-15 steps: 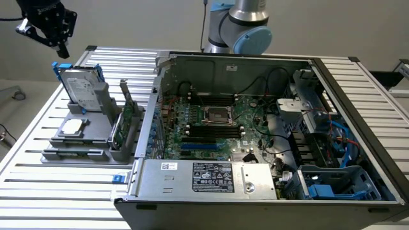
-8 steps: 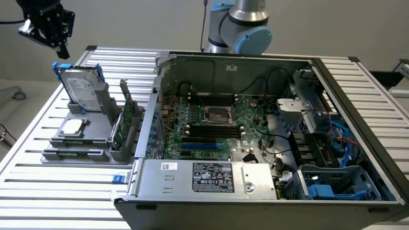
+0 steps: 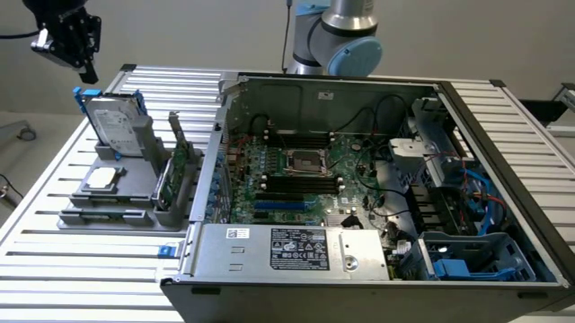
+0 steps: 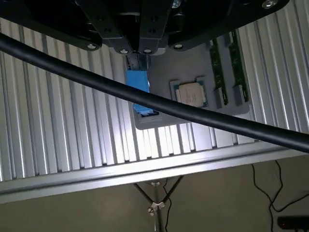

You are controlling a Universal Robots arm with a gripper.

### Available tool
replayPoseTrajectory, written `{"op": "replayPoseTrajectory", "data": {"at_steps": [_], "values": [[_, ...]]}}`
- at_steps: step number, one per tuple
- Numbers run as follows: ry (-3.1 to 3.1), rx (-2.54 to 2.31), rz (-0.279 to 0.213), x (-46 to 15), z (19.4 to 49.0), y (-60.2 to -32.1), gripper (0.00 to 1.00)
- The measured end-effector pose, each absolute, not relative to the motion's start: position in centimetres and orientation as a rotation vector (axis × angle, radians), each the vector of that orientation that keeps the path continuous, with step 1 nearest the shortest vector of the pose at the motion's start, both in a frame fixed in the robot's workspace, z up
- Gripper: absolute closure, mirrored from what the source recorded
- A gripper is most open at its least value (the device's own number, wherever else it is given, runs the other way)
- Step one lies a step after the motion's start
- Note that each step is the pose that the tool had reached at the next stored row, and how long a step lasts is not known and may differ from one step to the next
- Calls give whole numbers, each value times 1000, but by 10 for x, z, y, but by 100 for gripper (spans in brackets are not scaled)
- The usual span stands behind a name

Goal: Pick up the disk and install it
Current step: 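Pick up the disk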

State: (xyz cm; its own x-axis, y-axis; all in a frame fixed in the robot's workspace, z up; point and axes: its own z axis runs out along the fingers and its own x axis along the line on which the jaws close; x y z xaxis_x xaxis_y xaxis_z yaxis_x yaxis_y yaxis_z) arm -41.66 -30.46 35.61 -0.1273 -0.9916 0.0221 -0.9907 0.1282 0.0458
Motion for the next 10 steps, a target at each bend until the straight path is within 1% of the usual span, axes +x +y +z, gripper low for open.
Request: {"op": "replayPoseTrajectory", "data": {"at_steps": [10], "values": [[-2128, 2245, -24, -417, 355, -305, 89]]}}
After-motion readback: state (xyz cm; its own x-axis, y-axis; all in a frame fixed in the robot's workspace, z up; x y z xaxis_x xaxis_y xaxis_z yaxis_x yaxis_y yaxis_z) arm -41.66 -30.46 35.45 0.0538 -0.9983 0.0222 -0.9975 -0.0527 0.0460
